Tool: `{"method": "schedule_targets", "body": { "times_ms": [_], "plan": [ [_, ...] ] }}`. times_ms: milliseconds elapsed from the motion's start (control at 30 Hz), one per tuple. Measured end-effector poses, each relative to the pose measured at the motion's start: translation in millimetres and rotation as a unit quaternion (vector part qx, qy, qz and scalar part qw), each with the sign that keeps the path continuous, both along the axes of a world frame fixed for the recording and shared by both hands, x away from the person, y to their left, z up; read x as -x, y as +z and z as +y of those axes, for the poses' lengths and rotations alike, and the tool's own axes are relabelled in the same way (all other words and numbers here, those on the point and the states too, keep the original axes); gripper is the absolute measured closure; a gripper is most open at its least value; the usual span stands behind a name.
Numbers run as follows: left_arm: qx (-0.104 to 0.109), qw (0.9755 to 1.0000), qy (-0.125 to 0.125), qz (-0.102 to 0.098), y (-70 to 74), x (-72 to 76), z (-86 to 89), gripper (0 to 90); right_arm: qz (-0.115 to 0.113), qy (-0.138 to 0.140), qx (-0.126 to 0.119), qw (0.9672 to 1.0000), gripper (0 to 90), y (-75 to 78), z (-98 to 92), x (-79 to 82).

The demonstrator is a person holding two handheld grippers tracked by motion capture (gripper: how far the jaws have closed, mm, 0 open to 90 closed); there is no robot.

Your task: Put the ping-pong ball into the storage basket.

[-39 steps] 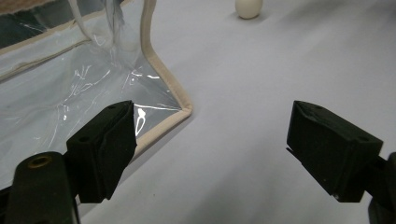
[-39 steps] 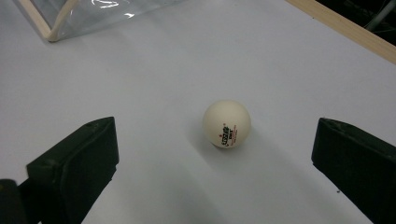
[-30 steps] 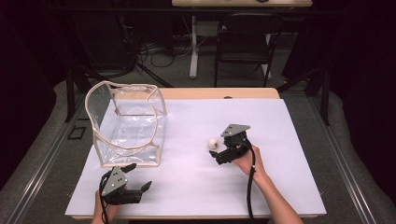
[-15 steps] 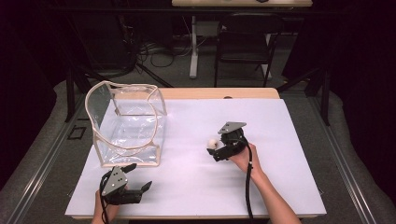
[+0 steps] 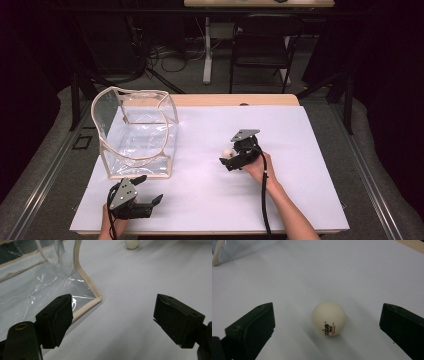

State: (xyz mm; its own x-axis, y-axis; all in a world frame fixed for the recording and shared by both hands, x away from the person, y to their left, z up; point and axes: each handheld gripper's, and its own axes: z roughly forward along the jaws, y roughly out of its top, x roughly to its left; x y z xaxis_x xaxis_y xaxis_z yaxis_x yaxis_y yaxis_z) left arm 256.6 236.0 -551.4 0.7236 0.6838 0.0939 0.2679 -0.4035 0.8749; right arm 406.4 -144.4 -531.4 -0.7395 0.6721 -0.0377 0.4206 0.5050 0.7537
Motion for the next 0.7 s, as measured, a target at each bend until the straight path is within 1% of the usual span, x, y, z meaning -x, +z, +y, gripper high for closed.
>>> {"method": "schedule_targets", "body": {
  "times_ms": [167, 267, 333, 400, 533, 600, 633, 667, 700],
  "plan": [
    [0.001, 1.0000, -0.001, 0.001, -0.3, -0.2, -0.4, 16.3, 0.005, -0.002, -0.005, 1.0000, 0.0, -2.6, 2.1, -3.7],
    [0.001, 1.0000, -0.001, 0.001, -0.3, -0.2, -0.6, 16.3, 0.008, 0.000, -0.003, 1.0000, 0.0, -4.7, 2.2, -5.6],
    [0.001, 1.0000, -0.002, 0.000, -0.3, -0.3, -0.6, 16.3, 0.015, 0.000, -0.005, 0.9999, 0.0, -7.5, 2.3, -7.3],
    [0.002, 1.0000, -0.001, 0.000, -0.5, -0.4, -0.8, 16.3, 0.016, -0.001, -0.005, 0.9999, 0.1, -8.2, 2.5, -7.6],
    [0.003, 1.0000, -0.002, 0.001, -0.3, 0.0, -0.5, 16.3, 0.025, 0.003, -0.002, 0.9997, 3.5, -11.4, 3.7, -8.4],
    [0.001, 1.0000, -0.002, 0.001, -0.3, -0.5, -0.1, 16.3, 0.023, 0.004, -0.001, 0.9997, 6.5, -11.8, 3.7, -8.6],
    [0.002, 1.0000, -0.003, 0.001, -0.5, -0.8, -0.1, 16.3, 0.021, 0.003, -0.003, 0.9998, 9.1, -12.2, 3.8, -8.7],
    [0.002, 1.0000, -0.003, 0.001, -0.6, -0.8, -0.2, 16.3, 0.022, 0.002, 0.000, 0.9998, 12.7, -12.0, 3.7, -8.6],
    [0.002, 1.0000, -0.003, 0.001, -0.7, -0.9, -0.2, 16.3, 0.023, 0.001, 0.002, 0.9997, 14.0, -12.1, 3.8, -8.6]
  ]
}}
